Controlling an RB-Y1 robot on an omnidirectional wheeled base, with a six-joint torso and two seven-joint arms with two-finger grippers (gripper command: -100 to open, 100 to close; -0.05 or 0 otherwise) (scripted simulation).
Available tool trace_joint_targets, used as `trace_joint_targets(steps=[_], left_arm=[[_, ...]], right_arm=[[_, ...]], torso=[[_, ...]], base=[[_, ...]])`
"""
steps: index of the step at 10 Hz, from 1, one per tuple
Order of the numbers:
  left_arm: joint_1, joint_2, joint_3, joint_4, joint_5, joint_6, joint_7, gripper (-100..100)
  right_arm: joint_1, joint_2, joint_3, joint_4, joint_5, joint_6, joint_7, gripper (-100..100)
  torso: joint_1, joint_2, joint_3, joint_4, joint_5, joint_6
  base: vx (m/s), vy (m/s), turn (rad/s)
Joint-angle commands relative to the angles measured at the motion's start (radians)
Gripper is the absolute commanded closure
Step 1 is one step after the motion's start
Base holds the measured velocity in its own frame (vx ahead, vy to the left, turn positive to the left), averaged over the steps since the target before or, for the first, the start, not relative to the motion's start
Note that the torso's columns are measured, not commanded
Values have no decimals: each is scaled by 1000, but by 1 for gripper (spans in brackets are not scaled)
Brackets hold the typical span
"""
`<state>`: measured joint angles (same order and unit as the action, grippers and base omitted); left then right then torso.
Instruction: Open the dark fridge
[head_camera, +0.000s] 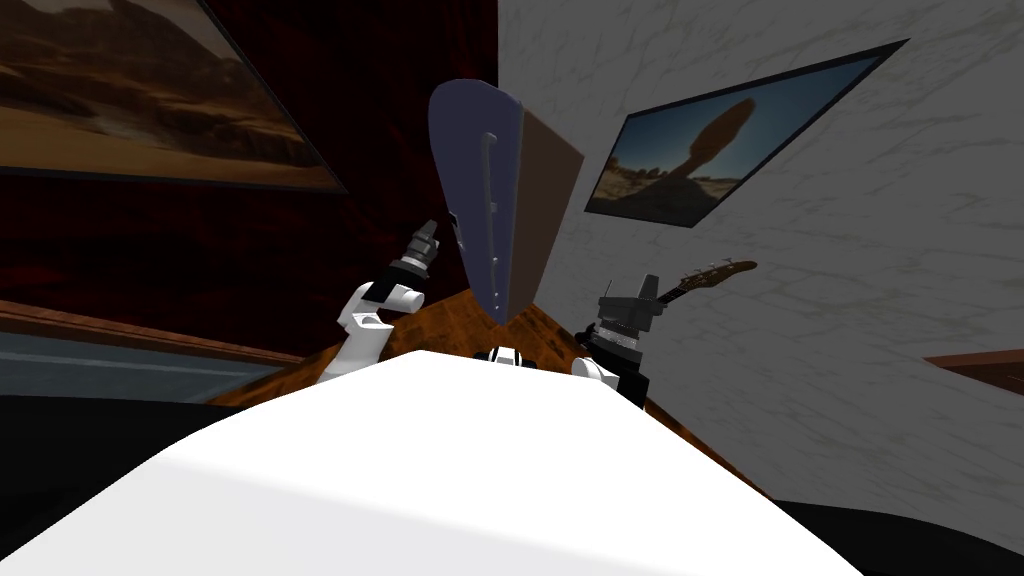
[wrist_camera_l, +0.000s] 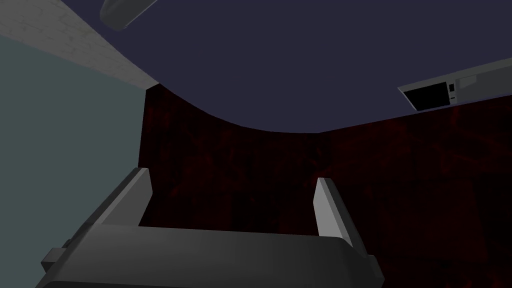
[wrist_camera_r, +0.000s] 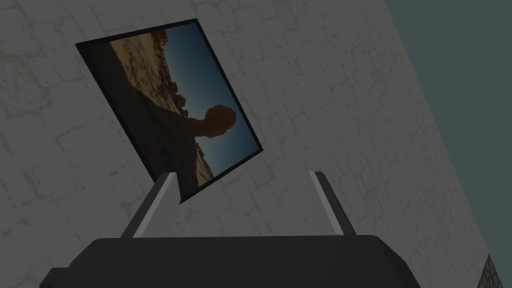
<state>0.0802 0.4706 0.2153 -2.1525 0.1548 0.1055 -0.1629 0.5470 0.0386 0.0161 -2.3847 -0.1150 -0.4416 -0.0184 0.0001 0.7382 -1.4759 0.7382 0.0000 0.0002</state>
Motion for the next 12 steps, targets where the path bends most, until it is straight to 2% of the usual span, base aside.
trace_joint_targets(steps=[1, 3, 4, 6, 7, 9, 10, 12], left_arm=[[-52, 51, 35, 17, 30, 81, -14, -100], [-52, 51, 35, 17, 30, 131, -14, -100], [-90, 90, 60, 29, 52, 165, -22, -100], [-90, 90, 60, 29, 52, 208, -22, -100], [-129, 130, 86, 42, 74, 240, -29, -100], [-129, 130, 86, 42, 74, 286, -29, -100], [-168, 171, 112, 55, 97, 320, -37, -100], [-168, 171, 112, 55, 97, 364, -37, -100]], right_arm=[[0, 0, 0, 0, 0, 0, 0, 0], [0, 0, 0, 0, 0, 0, 0, 0], [0, 0, 0, 0, 0, 0, 0, 0], [0, 0, 0, 0, 0, 0, 0, 0], [0, 0, 0, 0, 0, 0, 0, 0], [0, 0, 0, 0, 0, 0, 0, 0], [0, 0, 0, 0, 0, 0, 0, 0], [0, 0, 0, 0, 0, 0, 0, 0]], torso=[[0, 0, 0, 0, 0, 0], [-1, -1, 0, 0, 0, 0], [2, 1, 0, 0, 1, 0], [0, 0, 0, 0, 0, 0], [2, 0, 0, 0, 1, 0], [-1, -1, 0, 0, -1, 0], [2, 1, 1, 0, 0, 0], [-1, -1, 0, 0, 0, 0]], base=[[54, -104, -42], [40, -71, -9], [37, -80, -44], [41, -55, -10], [58, -76, -45], [34, -57, -11], [35, -67, -41], [37, -58, -11]])
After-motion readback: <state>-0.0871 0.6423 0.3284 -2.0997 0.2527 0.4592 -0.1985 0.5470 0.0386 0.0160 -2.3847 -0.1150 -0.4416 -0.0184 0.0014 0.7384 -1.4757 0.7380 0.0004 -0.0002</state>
